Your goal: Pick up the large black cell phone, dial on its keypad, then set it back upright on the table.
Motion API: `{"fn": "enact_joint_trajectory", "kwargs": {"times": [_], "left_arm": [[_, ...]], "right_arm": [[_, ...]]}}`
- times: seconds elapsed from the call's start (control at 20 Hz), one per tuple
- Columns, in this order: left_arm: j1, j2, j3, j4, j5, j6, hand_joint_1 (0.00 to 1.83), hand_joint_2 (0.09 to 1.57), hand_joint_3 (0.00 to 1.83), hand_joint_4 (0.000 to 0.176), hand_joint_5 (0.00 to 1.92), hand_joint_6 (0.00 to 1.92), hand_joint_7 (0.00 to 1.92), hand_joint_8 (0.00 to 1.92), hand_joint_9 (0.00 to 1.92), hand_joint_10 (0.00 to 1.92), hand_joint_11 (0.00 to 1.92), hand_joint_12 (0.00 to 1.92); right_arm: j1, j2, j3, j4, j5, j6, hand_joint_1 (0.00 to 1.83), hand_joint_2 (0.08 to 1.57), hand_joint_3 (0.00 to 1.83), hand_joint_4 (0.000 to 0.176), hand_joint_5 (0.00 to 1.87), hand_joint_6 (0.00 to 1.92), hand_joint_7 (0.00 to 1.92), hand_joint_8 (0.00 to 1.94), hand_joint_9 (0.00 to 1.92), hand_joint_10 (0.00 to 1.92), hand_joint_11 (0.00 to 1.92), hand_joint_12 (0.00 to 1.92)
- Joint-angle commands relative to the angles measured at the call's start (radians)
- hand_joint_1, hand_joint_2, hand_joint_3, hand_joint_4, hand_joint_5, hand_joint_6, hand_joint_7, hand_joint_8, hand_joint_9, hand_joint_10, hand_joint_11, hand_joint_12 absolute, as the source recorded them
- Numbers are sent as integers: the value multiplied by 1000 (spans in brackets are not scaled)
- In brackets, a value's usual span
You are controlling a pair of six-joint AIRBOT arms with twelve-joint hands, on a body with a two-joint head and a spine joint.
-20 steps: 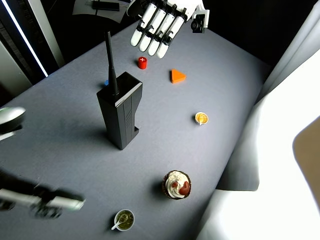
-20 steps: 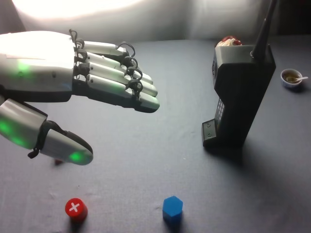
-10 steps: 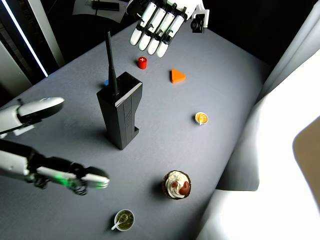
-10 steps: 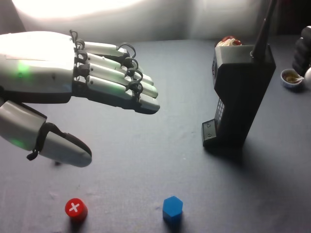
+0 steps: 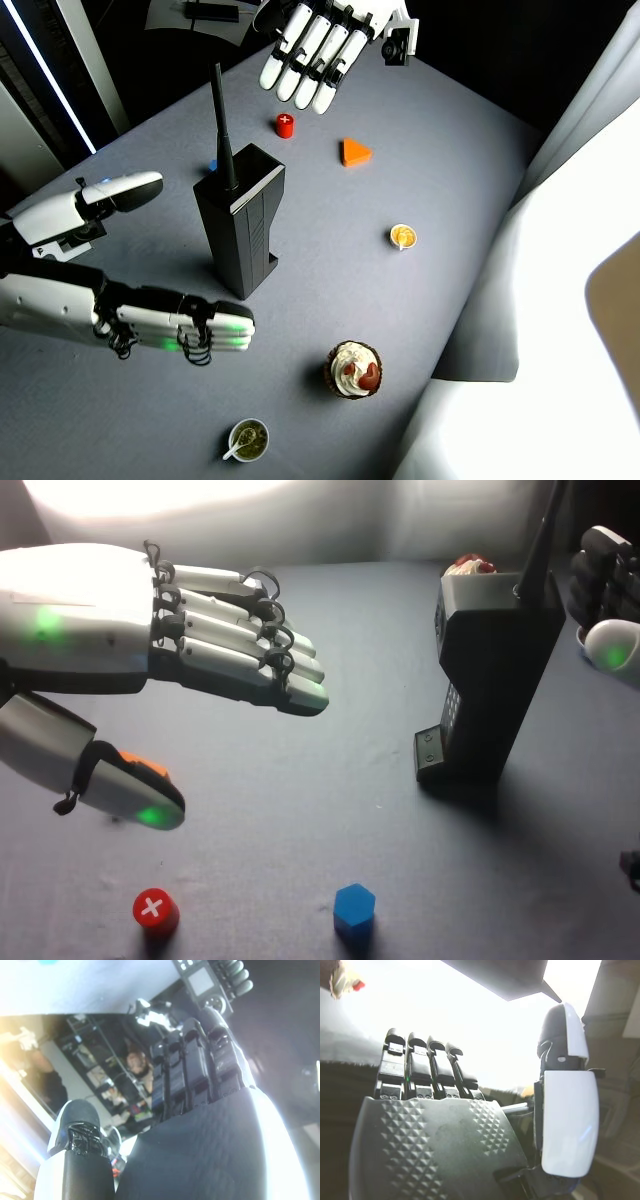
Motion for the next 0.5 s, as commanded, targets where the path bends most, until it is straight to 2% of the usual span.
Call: {"fn": "enact_joint_trajectory", "kwargs": {"times": [0.0, 0.1, 0.2, 0.3, 0.45], "left_arm": [[-24, 3, 1, -79, -60, -1, 226, 1167, 0, 6, 269, 3, 266, 1, 251, 2, 0, 736], [-24, 3, 1, -90, -55, 0, 235, 1160, 0, 6, 255, 0, 246, 2, 241, 1, 0, 759], [-25, 4, 1, -108, -43, 1, 255, 1156, 0, 5, 255, 2, 246, 1, 238, 0, 0, 755], [-28, 4, 1, -110, -46, -3, 243, 1162, 0, 4, 270, 6, 265, 6, 246, 2, 0, 763], [-29, 4, 1, -110, -48, -3, 266, 1154, 0, 0, 274, 2, 253, 2, 242, 0, 0, 735]], "right_arm": [[8, 7, -7, -13, 121, 10, 819, 981, 4, 0, 0, 0, 0, 0, 0, 0, 0, 0], [12, 7, -25, -17, 121, 10, 774, 990, 6, 0, 0, 0, 0, 0, 0, 0, 0, 0], [13, 13, -33, -36, 122, 10, 838, 979, 0, 0, 0, 0, 0, 0, 0, 0, 0, 0], [16, 18, -35, -51, 122, 10, 806, 1030, 20, 0, 0, 0, 0, 0, 0, 0, 0, 0], [27, 19, -34, -51, 121, 10, 904, 1020, 7, 0, 0, 0, 0, 0, 0, 0, 0, 0]]}}
